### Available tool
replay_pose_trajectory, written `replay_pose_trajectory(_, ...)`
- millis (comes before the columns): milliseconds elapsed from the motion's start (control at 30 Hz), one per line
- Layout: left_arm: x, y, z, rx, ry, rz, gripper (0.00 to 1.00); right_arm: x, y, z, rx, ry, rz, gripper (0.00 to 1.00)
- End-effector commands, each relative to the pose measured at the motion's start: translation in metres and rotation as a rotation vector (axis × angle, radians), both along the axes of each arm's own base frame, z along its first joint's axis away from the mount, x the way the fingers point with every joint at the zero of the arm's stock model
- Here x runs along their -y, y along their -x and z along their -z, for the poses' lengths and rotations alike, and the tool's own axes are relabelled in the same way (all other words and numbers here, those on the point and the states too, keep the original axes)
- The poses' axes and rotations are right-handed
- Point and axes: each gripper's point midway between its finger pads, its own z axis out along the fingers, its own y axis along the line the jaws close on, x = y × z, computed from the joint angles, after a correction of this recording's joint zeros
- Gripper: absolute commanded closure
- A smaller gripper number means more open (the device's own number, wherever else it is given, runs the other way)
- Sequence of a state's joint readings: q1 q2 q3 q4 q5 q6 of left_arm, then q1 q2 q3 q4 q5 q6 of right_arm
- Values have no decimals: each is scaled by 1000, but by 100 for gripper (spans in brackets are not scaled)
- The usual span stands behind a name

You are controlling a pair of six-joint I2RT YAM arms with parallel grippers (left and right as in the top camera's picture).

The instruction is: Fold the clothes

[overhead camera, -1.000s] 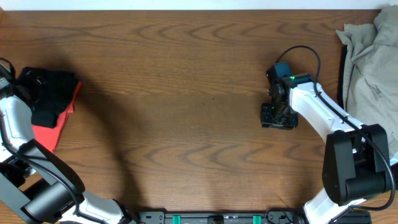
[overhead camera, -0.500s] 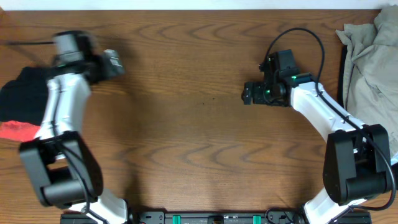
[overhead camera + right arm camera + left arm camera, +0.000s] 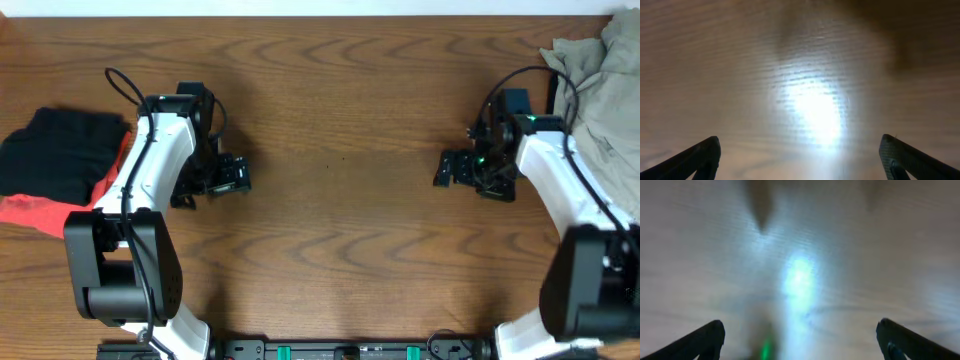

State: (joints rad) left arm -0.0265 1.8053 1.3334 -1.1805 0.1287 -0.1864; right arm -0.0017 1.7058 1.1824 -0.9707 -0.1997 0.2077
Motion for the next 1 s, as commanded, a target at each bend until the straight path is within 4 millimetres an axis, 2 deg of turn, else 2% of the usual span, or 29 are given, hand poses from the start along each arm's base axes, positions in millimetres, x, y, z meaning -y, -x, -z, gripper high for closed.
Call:
replay_pose_trajectory(0,-3,8,-11,31,-10,18,2,7,-1,-34,124,54,-13,1)
replay_pose_trajectory(133,-1,13,-26,213,-6,36,2,8,3,-62,303,114,-27,1)
replay_pose_trajectory(267,6,17,-51,535,6,58,2,-1,16,-88,549,136,-54,1)
replay_pose_trajectory(433,9,28,-91,930,25,67,2,7,43,-102,748,178,-29,1)
replay_pose_trajectory(500,9,31,-111,1053,29,64,2,7,52,-103,783,173,-25,1)
replay_pose_trajectory(700,7,53,-149,1227,36,61,2,10,79,-95,756,176,-29,1)
replay_pose_trajectory(800,7,57,-157,1264,37,61,2,12,88,-86,703,181,-36,1)
replay_pose_trajectory(967,7,57,-157,1262,37,61,2,13,99,-75,638,186,-44,1)
